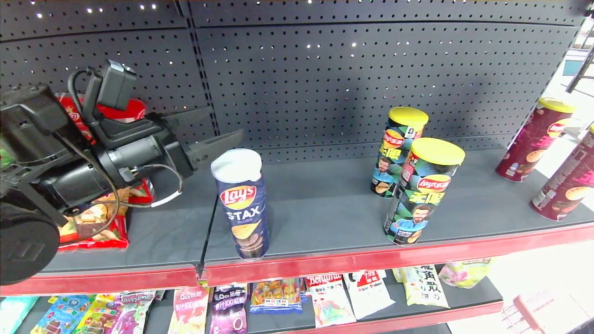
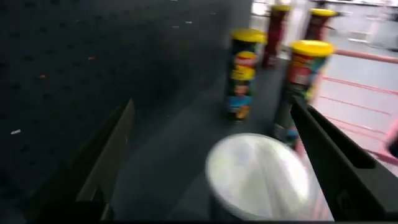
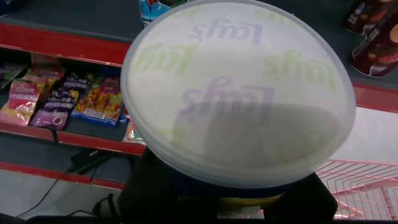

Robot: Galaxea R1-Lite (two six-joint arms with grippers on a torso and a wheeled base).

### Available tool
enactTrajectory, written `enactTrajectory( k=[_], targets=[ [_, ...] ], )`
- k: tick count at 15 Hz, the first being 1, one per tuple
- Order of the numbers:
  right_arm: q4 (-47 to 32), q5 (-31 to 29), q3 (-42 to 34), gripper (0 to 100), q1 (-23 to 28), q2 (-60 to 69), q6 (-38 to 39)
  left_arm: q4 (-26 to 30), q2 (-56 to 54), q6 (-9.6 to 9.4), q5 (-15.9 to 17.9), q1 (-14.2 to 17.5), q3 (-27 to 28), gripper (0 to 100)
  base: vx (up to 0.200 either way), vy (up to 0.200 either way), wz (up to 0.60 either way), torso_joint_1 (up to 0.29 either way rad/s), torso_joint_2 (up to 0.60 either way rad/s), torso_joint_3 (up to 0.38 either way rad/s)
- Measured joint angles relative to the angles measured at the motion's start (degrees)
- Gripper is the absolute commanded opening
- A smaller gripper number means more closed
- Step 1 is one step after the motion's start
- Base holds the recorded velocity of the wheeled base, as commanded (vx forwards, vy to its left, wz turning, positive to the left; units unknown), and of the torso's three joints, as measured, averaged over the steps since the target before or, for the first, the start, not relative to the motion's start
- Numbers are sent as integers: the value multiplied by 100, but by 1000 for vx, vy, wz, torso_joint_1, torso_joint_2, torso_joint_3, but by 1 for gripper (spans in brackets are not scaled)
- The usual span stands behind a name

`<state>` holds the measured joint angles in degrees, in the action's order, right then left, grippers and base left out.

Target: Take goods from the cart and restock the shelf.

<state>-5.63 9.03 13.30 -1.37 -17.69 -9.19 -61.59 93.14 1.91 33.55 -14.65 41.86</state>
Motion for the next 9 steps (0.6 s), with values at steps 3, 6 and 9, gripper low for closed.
enactTrajectory(
  k=[3, 6, 9],
  targets=[
    [39, -4, 89, 0, -4, -212, -5, 868, -212, 82, -1258, 57, 321, 100, 0, 0, 0, 0, 0, 0],
    [39, -17, 257, 0, 2, -516, -22, 2749, -891, 20, -1541, 197, 532, 100, 0, 0, 0, 0, 0, 0],
    [2, -400, 379, 0, -17, -785, -66, 4804, -1919, -394, -1623, 276, 557, 100, 0, 0, 0, 0, 0, 0]
  ],
)
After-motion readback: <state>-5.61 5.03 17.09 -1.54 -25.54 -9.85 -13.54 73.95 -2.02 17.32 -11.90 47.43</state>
